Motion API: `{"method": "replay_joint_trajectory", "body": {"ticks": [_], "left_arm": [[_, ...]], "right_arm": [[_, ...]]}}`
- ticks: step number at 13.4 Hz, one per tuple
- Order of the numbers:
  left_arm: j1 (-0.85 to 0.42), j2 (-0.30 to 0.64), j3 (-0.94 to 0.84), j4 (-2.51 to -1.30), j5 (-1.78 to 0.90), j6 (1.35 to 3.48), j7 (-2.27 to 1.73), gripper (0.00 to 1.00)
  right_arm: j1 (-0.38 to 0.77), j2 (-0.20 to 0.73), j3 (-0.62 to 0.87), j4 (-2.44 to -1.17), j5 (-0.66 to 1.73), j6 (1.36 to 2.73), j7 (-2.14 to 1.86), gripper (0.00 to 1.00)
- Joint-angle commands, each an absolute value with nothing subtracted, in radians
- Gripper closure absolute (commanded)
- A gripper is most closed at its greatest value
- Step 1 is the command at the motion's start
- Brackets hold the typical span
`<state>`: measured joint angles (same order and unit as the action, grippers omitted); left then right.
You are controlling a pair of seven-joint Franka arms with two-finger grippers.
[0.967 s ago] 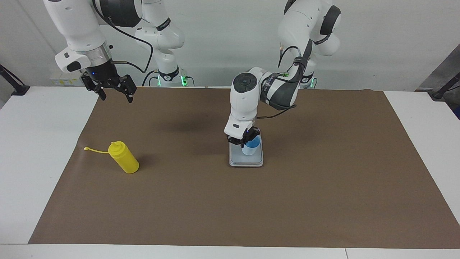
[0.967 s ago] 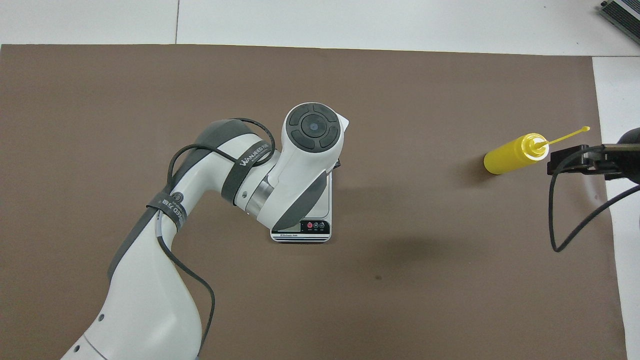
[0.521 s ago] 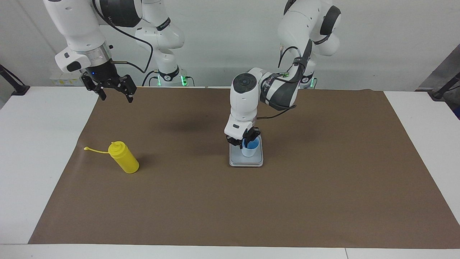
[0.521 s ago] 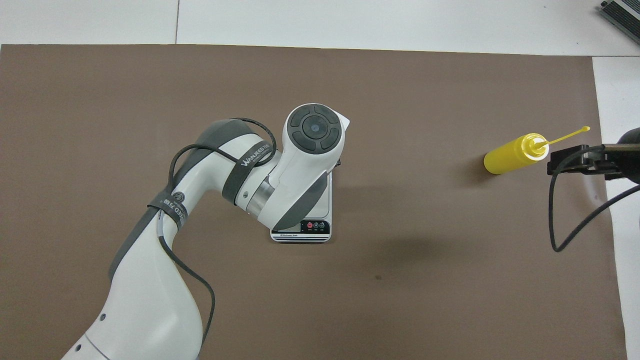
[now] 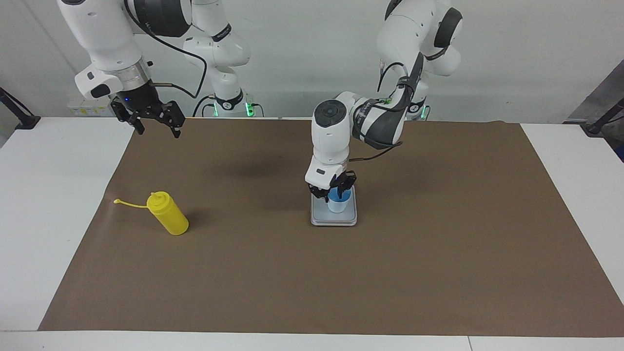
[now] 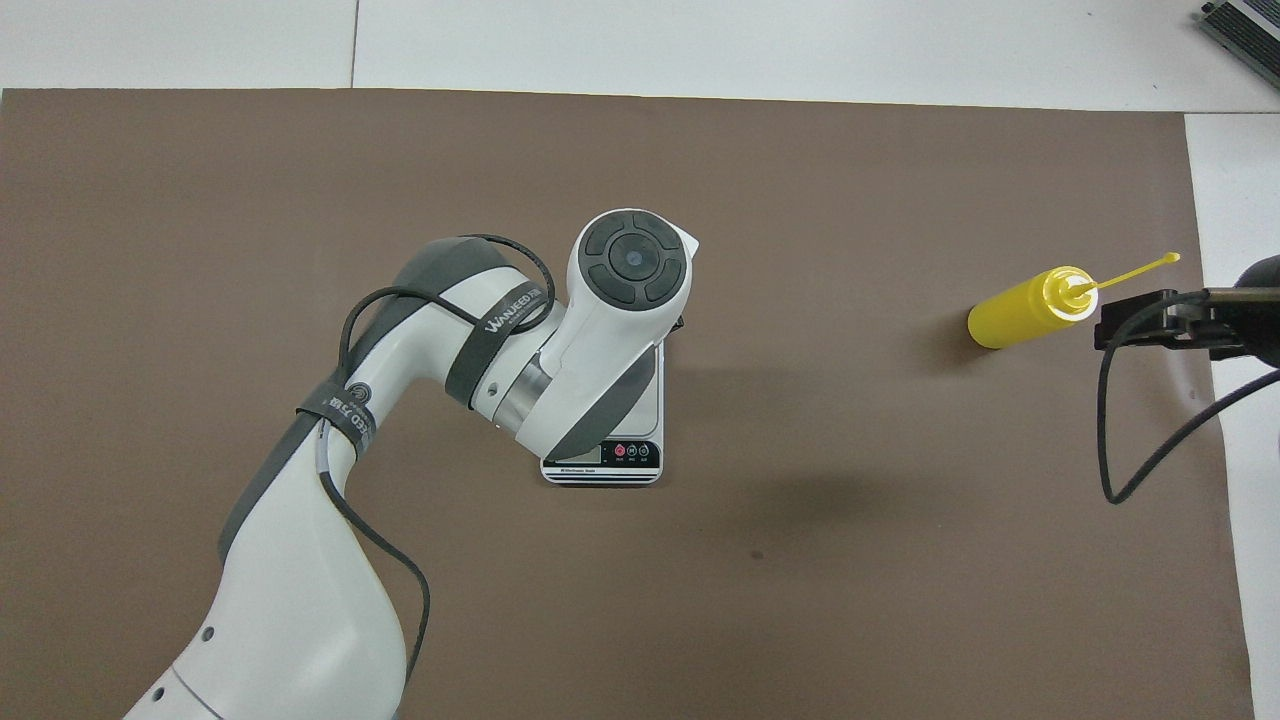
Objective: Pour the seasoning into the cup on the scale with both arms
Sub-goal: 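Withdraw the left gripper from the cup while the right gripper moves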
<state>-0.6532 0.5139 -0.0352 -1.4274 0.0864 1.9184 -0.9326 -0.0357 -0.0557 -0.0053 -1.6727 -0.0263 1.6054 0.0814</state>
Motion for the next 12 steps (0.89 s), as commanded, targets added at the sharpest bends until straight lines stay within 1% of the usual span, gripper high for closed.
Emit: {"method": "replay_joint_trajectory", "body": {"ticks": [1, 7, 9, 10, 12], "left_arm": [[-0.670, 0.557, -0.021, -1.329, 0.101, 1.856, -0.950, 0.55], [-0.658, 0.592, -0.025, -1.229, 0.094, 1.813, -0.951, 0.55], [-0.649, 0.591, -0.020, -1.216, 0.094, 1.789, -0.948, 0.55], [-0.629, 0.585, -0.020, -1.200, 0.094, 1.766, -0.943, 0.55], [-0.556, 0.574, -0.047, -1.123, 0.081, 1.682, -0.936, 0.54]], "right_arm": [[-0.048, -0.055, -0.008, -1.666, -0.015, 1.586, 0.078, 0.00], [-0.041, -0.057, -0.005, -1.666, -0.015, 1.585, 0.078, 0.00], [-0.040, -0.057, -0.003, -1.666, -0.015, 1.586, 0.075, 0.00], [-0.040, -0.057, -0.005, -1.666, -0.015, 1.588, 0.075, 0.00], [-0.038, -0.055, -0.003, -1.667, -0.014, 1.603, 0.066, 0.00]]}}
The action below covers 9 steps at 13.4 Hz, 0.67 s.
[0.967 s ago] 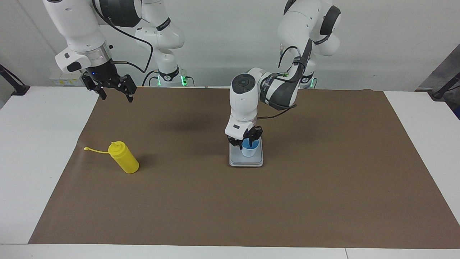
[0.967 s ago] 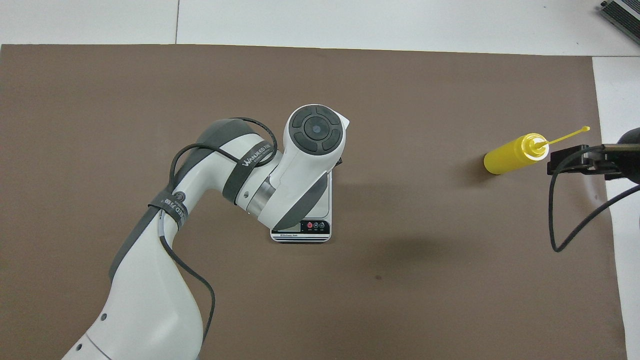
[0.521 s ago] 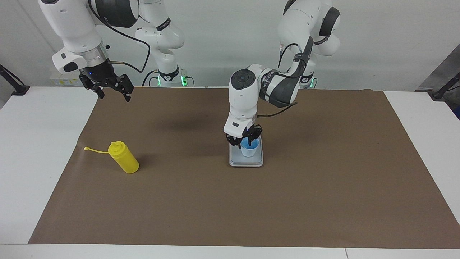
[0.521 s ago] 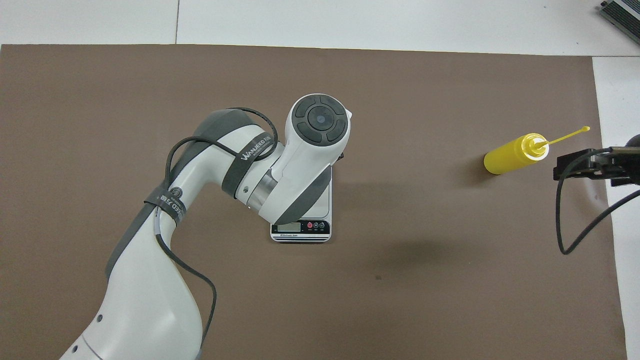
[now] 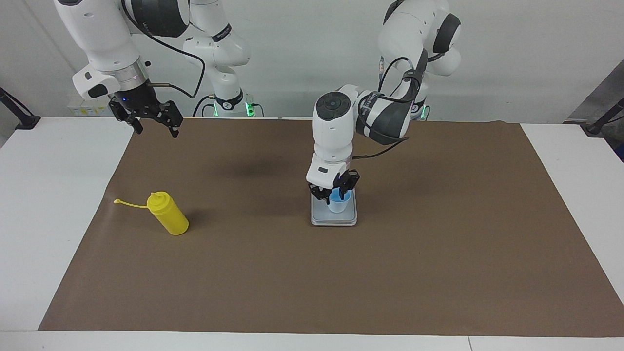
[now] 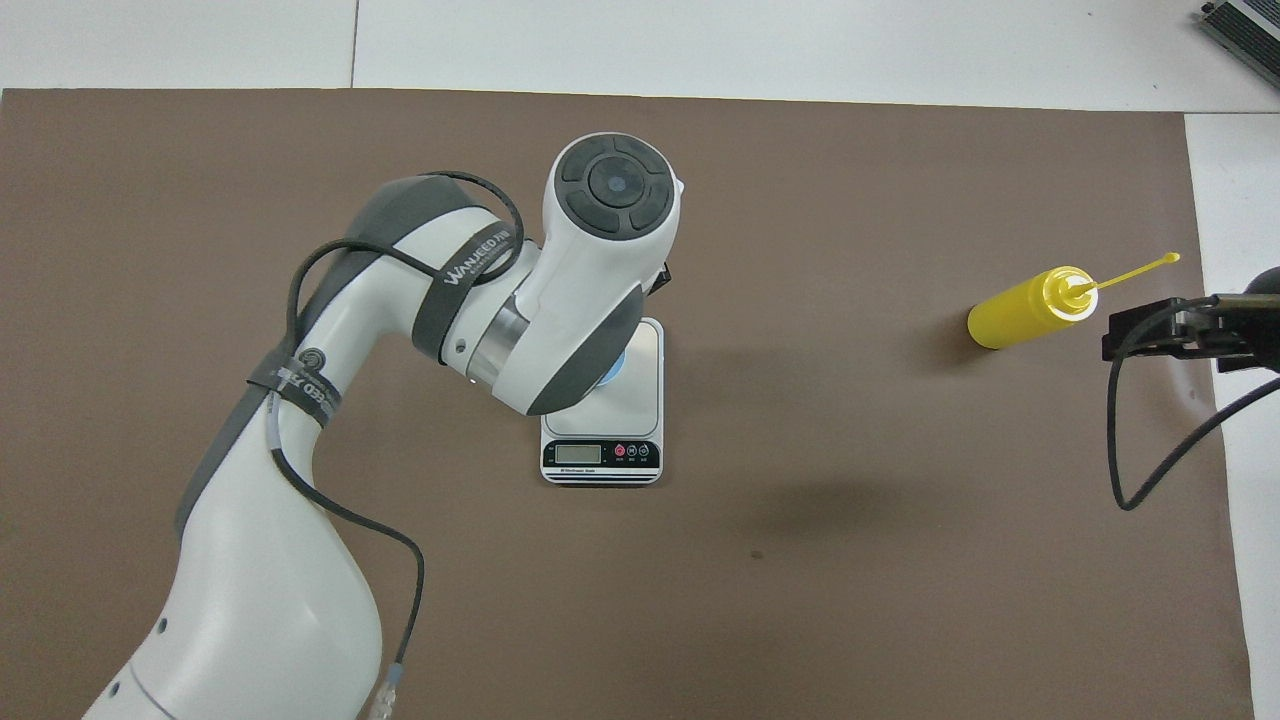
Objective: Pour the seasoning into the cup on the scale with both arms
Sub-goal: 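Withdraw the left gripper from the cup while the right gripper moves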
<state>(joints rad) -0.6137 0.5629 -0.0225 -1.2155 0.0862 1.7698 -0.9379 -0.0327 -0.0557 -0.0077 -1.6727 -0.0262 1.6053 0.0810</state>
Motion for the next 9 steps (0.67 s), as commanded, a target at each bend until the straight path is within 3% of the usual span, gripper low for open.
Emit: {"method": "replay_joint_trajectory", "body": {"ticks": [1, 9], "left_arm": [[-0.511, 0.565, -0.072, -1.105, 0.081, 1.651, -0.930, 0.54], [-0.299, 0.456, -0.103, -1.098, 0.069, 1.487, -0.559, 0.52]], "right_arm": [[-0.038, -0.055, -0.003, -1.670, -0.014, 1.614, 0.057, 0.00], [-0.159, -0.075, -0.006, -1.824, 0.075, 1.816, -0.311, 0.00]]}}
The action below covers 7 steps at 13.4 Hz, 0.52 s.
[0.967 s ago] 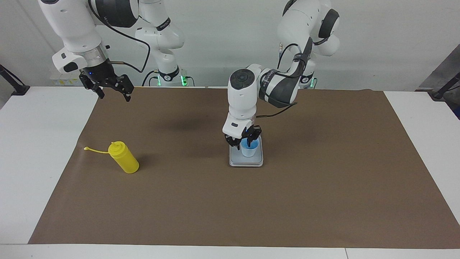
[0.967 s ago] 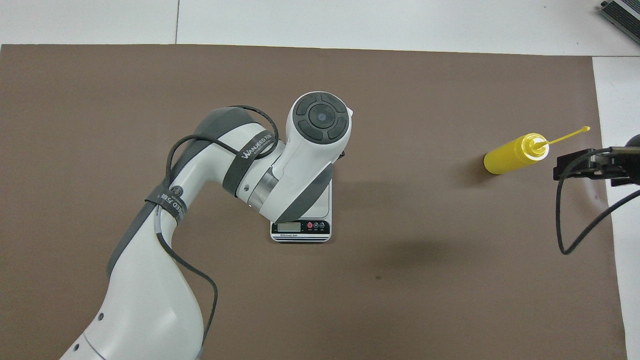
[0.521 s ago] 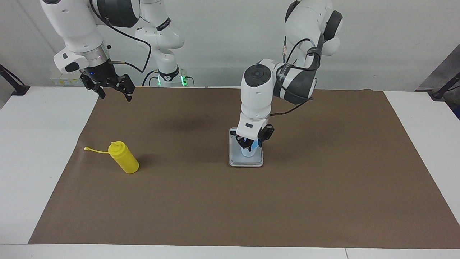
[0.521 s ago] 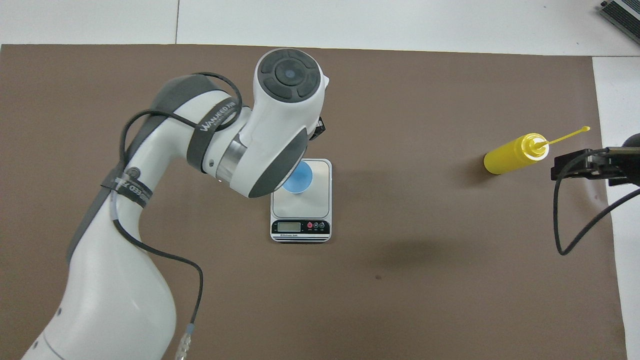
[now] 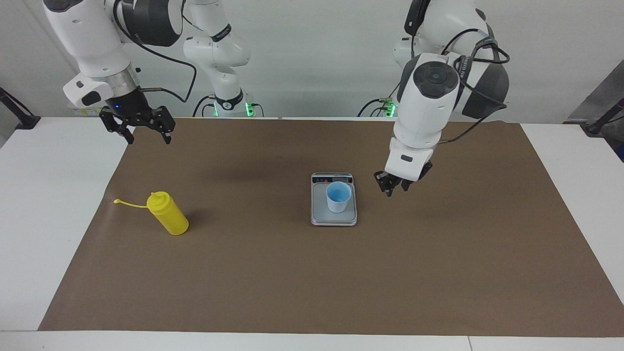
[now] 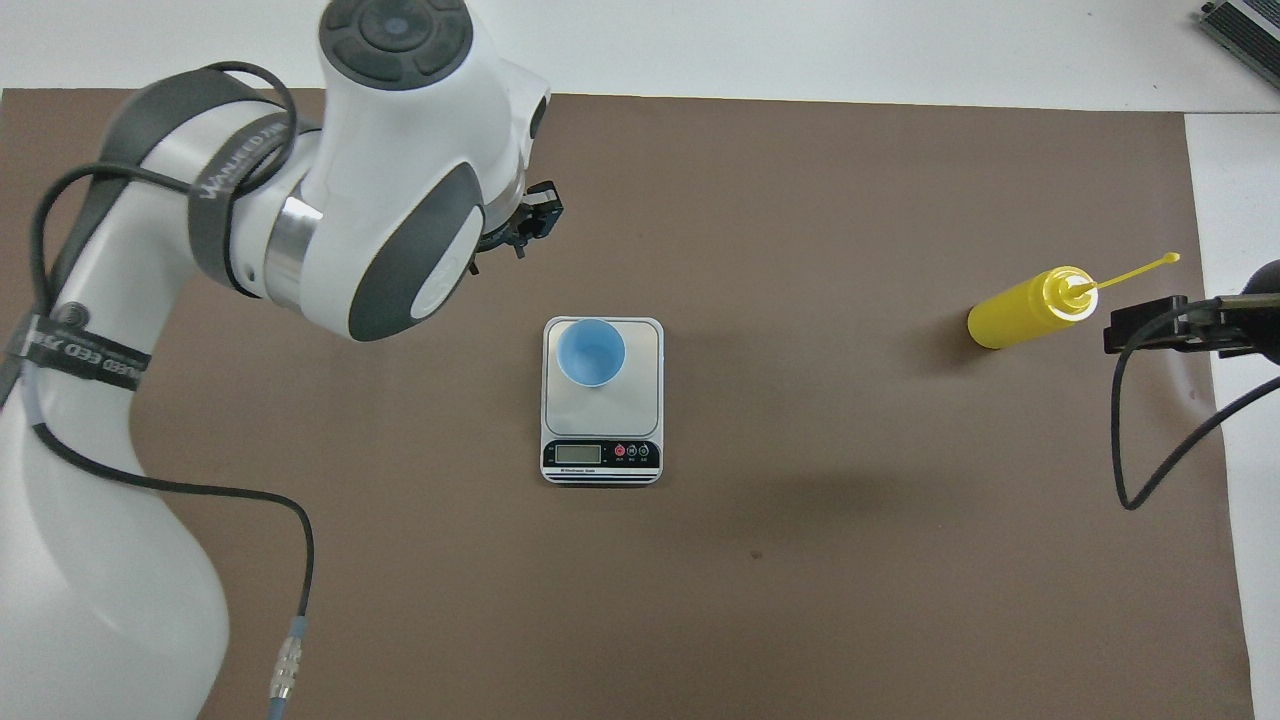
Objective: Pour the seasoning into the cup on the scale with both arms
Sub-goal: 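Withdraw the left gripper from the cup while the right gripper moves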
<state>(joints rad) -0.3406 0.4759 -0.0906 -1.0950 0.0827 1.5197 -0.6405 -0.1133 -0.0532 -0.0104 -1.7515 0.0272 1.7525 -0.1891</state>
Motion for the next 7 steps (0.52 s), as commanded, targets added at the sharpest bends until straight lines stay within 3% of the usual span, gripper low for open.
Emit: {"method": "replay_joint_trajectory", "body": {"ticks": [1, 7], "left_arm": [[-0.255, 0.450, -0.104, -1.100, 0.054, 1.473, -0.492, 0.52], [-0.094, 0.397, -0.104, -1.111, 0.037, 1.402, -0.218, 0.49]], "right_arm": [[-0.187, -0.077, -0.006, -1.853, 0.121, 1.847, -0.389, 0.00], [-0.323, -0.074, -0.008, -2.022, 0.412, 2.028, -0.859, 0.00]]}}
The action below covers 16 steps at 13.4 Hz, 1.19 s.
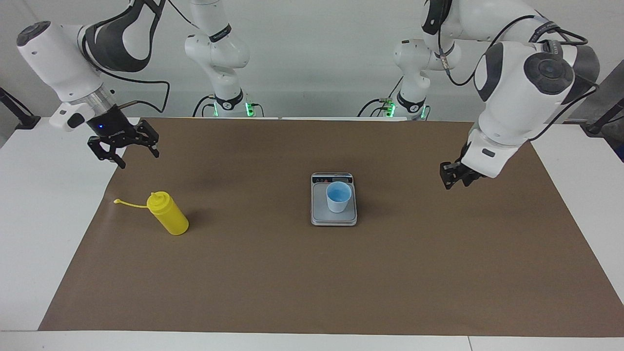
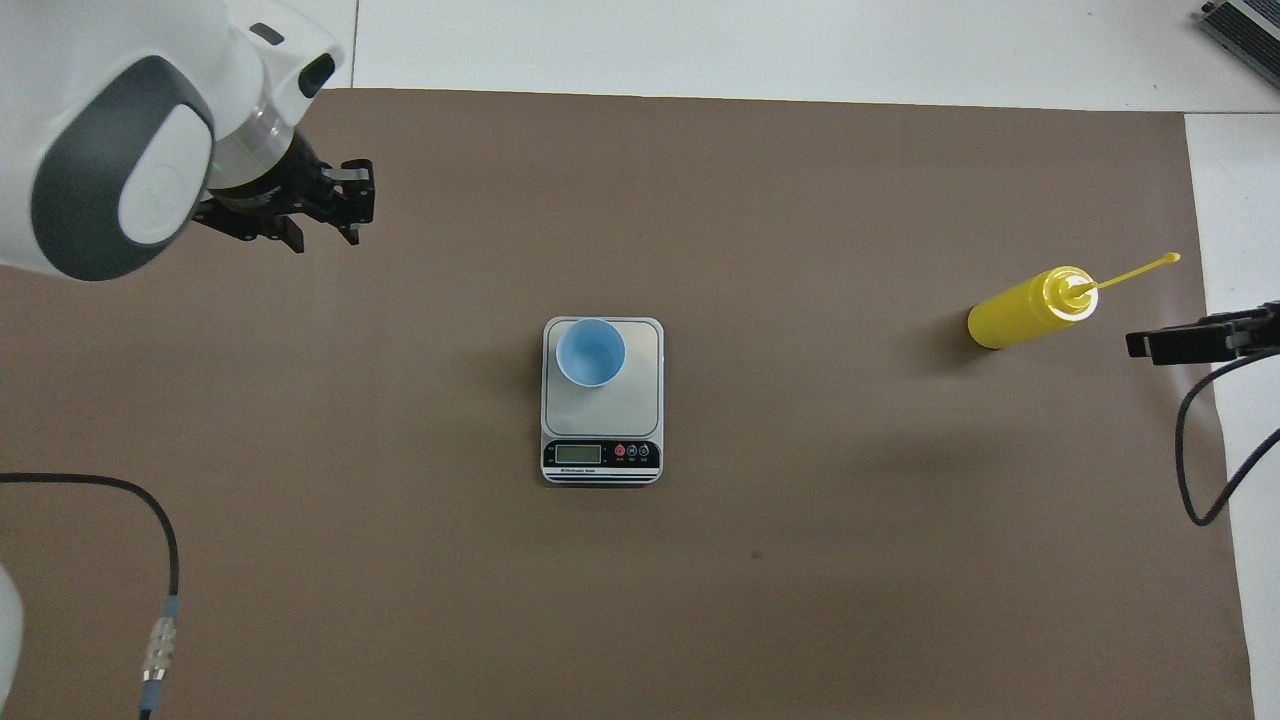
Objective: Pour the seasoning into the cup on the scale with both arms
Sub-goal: 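Withdraw the left gripper from the cup while the right gripper moves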
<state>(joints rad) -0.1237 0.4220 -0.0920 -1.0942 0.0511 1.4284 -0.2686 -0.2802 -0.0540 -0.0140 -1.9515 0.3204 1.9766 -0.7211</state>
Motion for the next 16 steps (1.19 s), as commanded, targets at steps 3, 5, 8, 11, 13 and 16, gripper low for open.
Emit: {"method": "replay_joint_trajectory", "body": {"ticks": [3, 5, 8, 11, 13, 16], "left_arm": [[-0.055, 0.327, -0.091, -1.184, 0.040, 1.417, -0.121, 0.40], [-0.026, 0.264, -0.089, -1.285, 0.037, 1.439, -0.088, 0.39], [-0.015, 0.171, -0.087, -1.437, 0.037, 1.512, -0.087, 0.37], [-0.009, 0.040, -0.087, -1.658, 0.035, 1.641, -0.087, 0.37], [0.003, 0.014, -0.087, -1.697, 0.035, 1.658, -0.086, 0.35], [0.006, -0.003, -0.086, -1.694, 0.035, 1.646, -0.060, 0.29]], "right_arm": [[-0.415, 0.006, -0.008, -2.066, 0.628, 2.063, -1.209, 0.00], [-0.449, 0.040, -0.009, -2.103, 0.737, 2.066, -1.380, 0.00], [-0.466, 0.060, -0.009, -2.155, 0.837, 2.108, -1.541, 0.00], [-0.468, 0.120, -0.008, -2.155, 0.986, 2.147, -1.744, 0.00], [-0.468, 0.150, -0.008, -2.155, 1.053, 2.146, -1.802, 0.00], [-0.469, 0.216, -0.008, -2.148, 1.166, 2.102, -1.905, 0.00]]}}
